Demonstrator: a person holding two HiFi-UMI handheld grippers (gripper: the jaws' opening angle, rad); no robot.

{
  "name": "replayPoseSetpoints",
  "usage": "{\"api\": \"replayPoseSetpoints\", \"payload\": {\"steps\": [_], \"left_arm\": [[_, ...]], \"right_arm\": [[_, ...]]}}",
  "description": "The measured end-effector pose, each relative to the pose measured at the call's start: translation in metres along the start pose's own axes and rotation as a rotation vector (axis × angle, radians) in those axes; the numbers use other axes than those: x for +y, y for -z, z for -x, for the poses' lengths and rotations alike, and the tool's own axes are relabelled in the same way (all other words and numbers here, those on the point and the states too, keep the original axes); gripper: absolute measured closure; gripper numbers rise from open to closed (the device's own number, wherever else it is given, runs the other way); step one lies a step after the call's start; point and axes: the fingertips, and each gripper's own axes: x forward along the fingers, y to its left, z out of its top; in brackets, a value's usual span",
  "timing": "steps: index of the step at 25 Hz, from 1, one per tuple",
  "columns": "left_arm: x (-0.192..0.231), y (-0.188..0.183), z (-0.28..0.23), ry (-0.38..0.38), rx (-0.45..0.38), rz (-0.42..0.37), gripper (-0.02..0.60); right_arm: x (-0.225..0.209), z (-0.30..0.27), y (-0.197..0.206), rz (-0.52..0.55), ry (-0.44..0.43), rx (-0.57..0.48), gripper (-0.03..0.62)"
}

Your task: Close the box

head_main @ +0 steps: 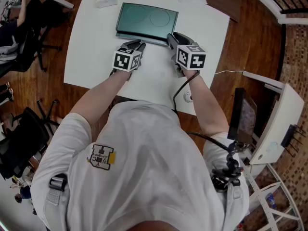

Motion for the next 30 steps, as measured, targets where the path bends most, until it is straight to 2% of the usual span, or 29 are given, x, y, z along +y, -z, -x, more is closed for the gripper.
{"api": "replayPoseSetpoints", "payload": {"steps": [7,10,12,13,16,19,22,27,30], "left_arm": [[0.008,-0.011,-0.007,0.014,0.019,0.001,0.518],[0.004,-0.011,-0.008,0.06,0.004,-0.001,0.518],[-0.001,-0.009,-0.005,0.111,-0.004,-0.01,0.478],[-0.004,-0.004,-0.002,0.141,-0.008,-0.019,0.446],[-0.017,0.031,0.026,0.228,-0.007,-0.071,0.437],[-0.018,0.072,0.065,0.26,-0.025,-0.16,0.439],[-0.001,0.106,0.095,0.221,-0.041,-0.234,0.49],[0.016,0.133,0.109,0.193,-0.049,-0.272,0.582],[0.013,0.136,0.111,0.198,-0.064,-0.338,0.583]], "right_arm": [[0.006,-0.001,0.007,-0.009,-0.005,0.019,0.497],[0.005,-0.001,0.006,-0.006,-0.006,0.015,0.494],[0.006,0.0,0.008,-0.014,-0.024,-0.006,0.488],[0.007,0.003,0.011,-0.022,-0.035,-0.019,0.473],[0.016,0.027,0.042,-0.038,-0.049,-0.037,0.467],[0.03,0.06,0.092,0.012,-0.018,-0.007,0.526],[0.047,0.082,0.141,0.06,0.009,0.049,0.563],[0.073,0.087,0.19,0.062,0.004,0.115,0.586],[0.08,0.082,0.199,0.071,0.015,0.13,0.594]]}}
